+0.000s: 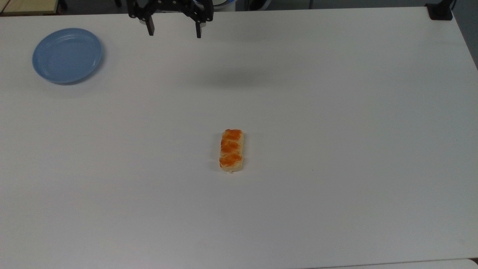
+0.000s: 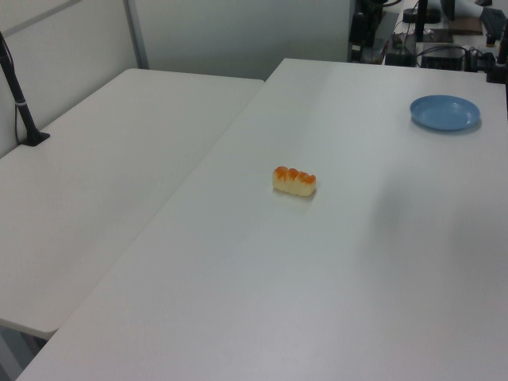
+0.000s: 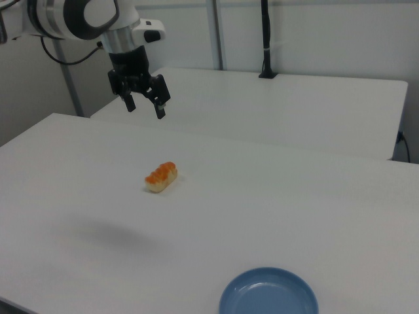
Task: Put the bread on a plate
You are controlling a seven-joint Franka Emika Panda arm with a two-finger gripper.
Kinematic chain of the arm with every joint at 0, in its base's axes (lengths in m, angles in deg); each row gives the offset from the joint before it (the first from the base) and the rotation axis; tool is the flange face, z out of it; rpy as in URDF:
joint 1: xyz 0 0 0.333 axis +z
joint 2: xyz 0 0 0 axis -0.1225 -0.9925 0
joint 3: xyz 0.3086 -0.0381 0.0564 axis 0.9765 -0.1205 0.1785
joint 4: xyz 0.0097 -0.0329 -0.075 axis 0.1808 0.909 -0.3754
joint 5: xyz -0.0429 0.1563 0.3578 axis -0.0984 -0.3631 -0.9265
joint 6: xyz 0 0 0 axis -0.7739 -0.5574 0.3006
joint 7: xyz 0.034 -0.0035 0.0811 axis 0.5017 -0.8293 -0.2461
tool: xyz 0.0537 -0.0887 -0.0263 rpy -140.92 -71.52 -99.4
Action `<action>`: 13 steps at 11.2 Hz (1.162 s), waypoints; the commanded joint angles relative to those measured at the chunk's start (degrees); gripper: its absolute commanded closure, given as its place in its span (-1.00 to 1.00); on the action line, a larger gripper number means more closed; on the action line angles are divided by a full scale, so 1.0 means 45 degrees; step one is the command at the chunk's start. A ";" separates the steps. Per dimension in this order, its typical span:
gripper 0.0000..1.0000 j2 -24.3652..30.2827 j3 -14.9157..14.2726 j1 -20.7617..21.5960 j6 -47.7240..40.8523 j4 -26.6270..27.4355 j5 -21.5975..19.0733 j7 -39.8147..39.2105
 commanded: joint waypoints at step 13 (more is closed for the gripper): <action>-1.00 0.0659 0.0183 0.0030 -0.0697 0.0391 0.0215 0.0529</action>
